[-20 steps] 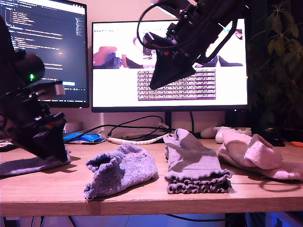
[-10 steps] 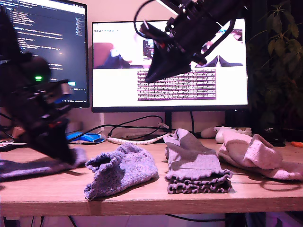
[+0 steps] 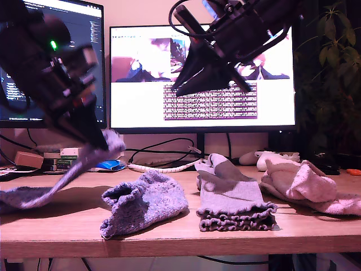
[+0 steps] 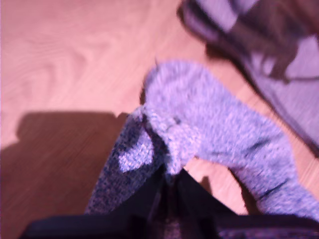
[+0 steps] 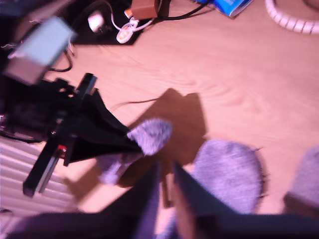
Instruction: Pair up the socks based on colour and pattern, by placing them on top of one another
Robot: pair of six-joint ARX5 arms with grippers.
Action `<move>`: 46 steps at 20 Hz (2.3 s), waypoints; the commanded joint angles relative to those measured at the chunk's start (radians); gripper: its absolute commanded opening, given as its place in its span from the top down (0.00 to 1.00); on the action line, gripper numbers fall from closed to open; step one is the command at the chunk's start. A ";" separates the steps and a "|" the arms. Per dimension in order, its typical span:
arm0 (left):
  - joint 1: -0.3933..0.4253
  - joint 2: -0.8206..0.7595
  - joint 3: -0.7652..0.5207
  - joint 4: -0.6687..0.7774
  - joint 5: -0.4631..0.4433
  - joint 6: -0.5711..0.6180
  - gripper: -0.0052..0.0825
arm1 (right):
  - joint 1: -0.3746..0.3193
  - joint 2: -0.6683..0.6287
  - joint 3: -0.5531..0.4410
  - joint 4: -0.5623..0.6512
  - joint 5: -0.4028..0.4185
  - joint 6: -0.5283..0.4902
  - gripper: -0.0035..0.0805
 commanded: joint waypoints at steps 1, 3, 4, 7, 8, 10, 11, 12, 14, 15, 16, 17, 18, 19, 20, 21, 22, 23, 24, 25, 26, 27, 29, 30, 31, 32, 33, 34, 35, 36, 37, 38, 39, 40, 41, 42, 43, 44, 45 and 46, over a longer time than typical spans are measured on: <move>-0.002 -0.011 -0.010 -0.002 0.017 -0.019 0.97 | 0.004 0.068 0.010 0.032 -0.053 0.075 0.72; -0.005 -0.024 -0.010 -0.002 0.032 -0.026 0.97 | 0.004 0.119 0.034 0.055 -0.114 0.148 0.65; -0.010 -0.027 -0.010 -0.001 0.032 -0.026 0.97 | 0.004 0.142 0.051 0.055 -0.142 0.179 0.62; -0.027 -0.032 -0.010 -0.002 0.036 -0.025 0.97 | 0.004 0.209 0.094 0.062 -0.194 0.238 0.56; -0.034 -0.032 -0.010 -0.002 0.038 -0.025 0.97 | 0.004 0.227 0.105 0.074 -0.199 0.253 0.54; -0.050 -0.032 -0.010 -0.002 0.038 -0.024 0.97 | 0.004 0.248 0.123 0.098 -0.225 0.278 0.52; -0.056 -0.032 -0.010 -0.001 0.038 -0.024 0.97 | 0.004 0.255 0.134 0.105 -0.240 0.296 0.52; -0.062 -0.032 -0.010 -0.001 0.038 -0.024 0.97 | 0.004 0.268 0.143 0.114 -0.243 0.307 0.52; -0.070 -0.032 -0.010 0.000 0.038 -0.024 0.97 | 0.004 0.284 0.158 0.113 -0.247 0.322 0.52; -0.071 -0.032 -0.010 0.000 0.038 -0.024 0.97 | 0.004 0.285 0.158 0.109 -0.252 0.324 0.52; -0.071 -0.032 -0.010 0.000 0.038 -0.024 0.97 | 0.004 0.286 0.158 0.095 -0.251 0.322 0.52; -0.071 -0.032 -0.010 0.000 0.038 -0.024 0.97 | 0.004 0.286 0.158 0.082 -0.250 0.320 0.52; -0.071 -0.032 -0.010 0.000 0.038 -0.024 0.97 | 0.004 0.286 0.158 0.070 -0.250 0.318 0.52; -0.071 -0.032 -0.010 0.000 0.038 -0.024 0.97 | 0.004 0.286 0.158 0.056 -0.249 0.315 0.52; -0.071 -0.032 -0.010 0.000 0.039 -0.024 0.97 | 0.004 0.288 0.158 0.043 -0.248 0.304 0.52; -0.071 -0.032 -0.010 0.000 0.039 -0.024 0.97 | 0.004 0.288 0.158 0.027 -0.245 0.291 0.52; -0.072 -0.032 -0.010 0.000 0.042 -0.024 0.97 | 0.004 0.292 0.158 0.017 -0.240 0.285 0.52; -0.074 -0.032 -0.010 0.001 0.043 -0.024 0.97 | 0.004 0.300 0.158 0.018 -0.239 0.286 0.52; -0.075 -0.032 -0.010 0.001 0.048 -0.024 0.97 | 0.004 0.309 0.158 0.017 -0.238 0.286 0.52; -0.076 -0.032 -0.010 0.001 0.052 -0.024 0.97 | 0.004 0.321 0.158 0.026 -0.238 0.290 0.52; -0.078 -0.032 -0.010 0.001 0.053 -0.024 0.97 | 0.005 0.334 0.159 0.036 -0.241 0.296 0.52; -0.080 -0.032 -0.010 0.001 0.053 -0.024 0.97 | 0.006 0.342 0.159 0.039 -0.242 0.300 0.52; -0.087 -0.032 -0.010 0.002 0.053 -0.022 0.97 | 0.008 0.350 0.159 0.043 -0.248 0.310 0.52; -0.090 -0.032 -0.010 0.003 0.053 -0.022 0.97 | 0.013 0.351 0.159 0.053 -0.247 0.314 0.52; -0.090 -0.032 -0.010 0.003 0.052 -0.021 0.97 | 0.016 0.351 0.159 0.065 -0.248 0.323 0.52; -0.090 -0.032 -0.010 0.002 0.053 -0.021 0.97 | 0.019 0.351 0.159 0.082 -0.248 0.330 0.52; -0.093 -0.032 -0.010 0.002 0.053 -0.022 0.97 | 0.019 0.351 0.159 0.095 -0.252 0.346 0.52; -0.093 -0.032 -0.010 0.002 0.053 -0.022 0.97 | 0.019 0.351 0.159 0.101 -0.262 0.347 0.52; -0.093 -0.032 -0.010 0.002 0.052 -0.022 0.97 | 0.022 0.351 0.159 0.102 -0.269 0.347 0.55; -0.093 -0.032 -0.010 0.002 0.053 -0.022 0.97 | 0.027 0.351 0.159 0.101 -0.269 0.347 0.60; -0.093 -0.032 -0.010 0.002 0.053 -0.023 0.97 | 0.031 0.351 0.161 0.102 -0.268 0.351 0.69; -0.093 -0.032 -0.010 0.002 0.053 -0.024 0.97 | 0.032 0.351 0.164 0.102 -0.268 0.351 0.82; -0.093 -0.032 -0.010 0.001 0.052 -0.033 0.97 | 0.037 0.351 0.166 0.105 -0.267 0.350 0.94; -0.093 -0.032 -0.010 0.001 0.050 -0.035 0.93 | 0.039 0.351 0.170 0.106 -0.267 0.348 0.97; -0.093 -0.032 -0.009 -0.003 0.049 -0.051 0.86 | 0.039 0.351 0.174 0.105 -0.268 0.348 0.97; -0.092 -0.032 -0.009 -0.010 0.050 -0.051 0.76 | 0.039 0.351 0.182 0.098 -0.270 0.346 0.97; -0.090 -0.038 -0.009 -0.026 0.050 -0.050 0.69 | 0.039 0.351 0.193 0.083 -0.274 0.344 0.97; -0.088 -0.040 -0.008 -0.036 0.055 -0.051 0.67 | 0.035 0.351 0.206 0.056 -0.289 0.330 0.97; -0.085 -0.050 -0.008 -0.055 0.059 -0.050 0.67 | 0.030 0.351 0.217 0.031 -0.307 0.312 0.97; -0.082 -0.059 -0.008 -0.080 0.059 -0.050 0.67 | 0.028 0.349 0.229 -0.003 -0.316 0.289 0.97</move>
